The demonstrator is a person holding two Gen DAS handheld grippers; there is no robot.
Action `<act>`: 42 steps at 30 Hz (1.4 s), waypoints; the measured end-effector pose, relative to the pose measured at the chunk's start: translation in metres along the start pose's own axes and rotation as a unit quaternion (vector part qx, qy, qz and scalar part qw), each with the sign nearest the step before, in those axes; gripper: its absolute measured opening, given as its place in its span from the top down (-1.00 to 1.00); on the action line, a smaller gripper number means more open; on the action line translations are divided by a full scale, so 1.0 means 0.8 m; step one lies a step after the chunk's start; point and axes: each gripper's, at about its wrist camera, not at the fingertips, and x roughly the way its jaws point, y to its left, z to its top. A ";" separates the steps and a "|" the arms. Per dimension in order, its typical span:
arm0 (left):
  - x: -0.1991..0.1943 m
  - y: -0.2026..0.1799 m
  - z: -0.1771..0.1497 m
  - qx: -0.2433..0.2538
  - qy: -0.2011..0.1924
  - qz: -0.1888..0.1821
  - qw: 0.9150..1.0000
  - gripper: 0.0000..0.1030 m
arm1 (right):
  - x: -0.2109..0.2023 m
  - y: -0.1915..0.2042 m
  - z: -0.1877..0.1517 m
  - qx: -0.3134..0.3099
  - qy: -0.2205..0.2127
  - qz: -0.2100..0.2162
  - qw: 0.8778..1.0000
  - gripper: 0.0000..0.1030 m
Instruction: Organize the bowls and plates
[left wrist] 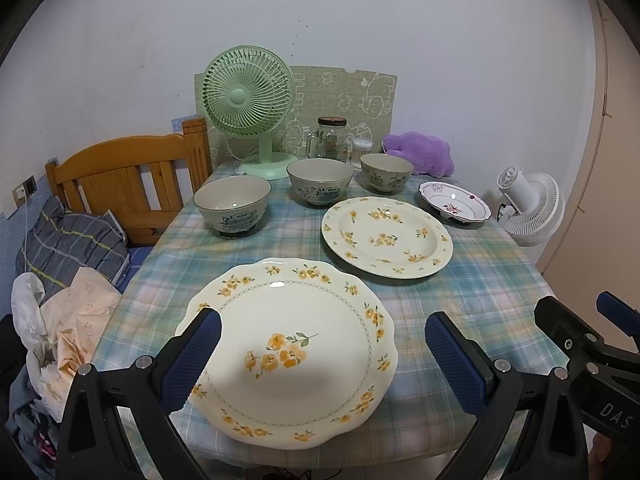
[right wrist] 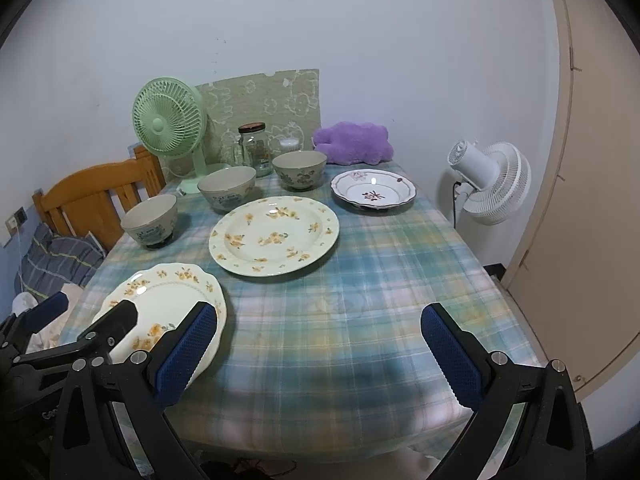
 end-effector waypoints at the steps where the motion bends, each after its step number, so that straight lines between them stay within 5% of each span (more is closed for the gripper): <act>1: 0.000 0.001 0.000 0.000 0.001 -0.001 1.000 -0.98 | 0.000 0.001 0.000 -0.001 0.000 -0.002 1.000 -1.00; 42: 0.023 0.028 0.009 -0.005 0.018 0.020 1.000 -0.88 | 0.025 0.038 0.011 -0.012 0.017 0.028 0.999 -0.99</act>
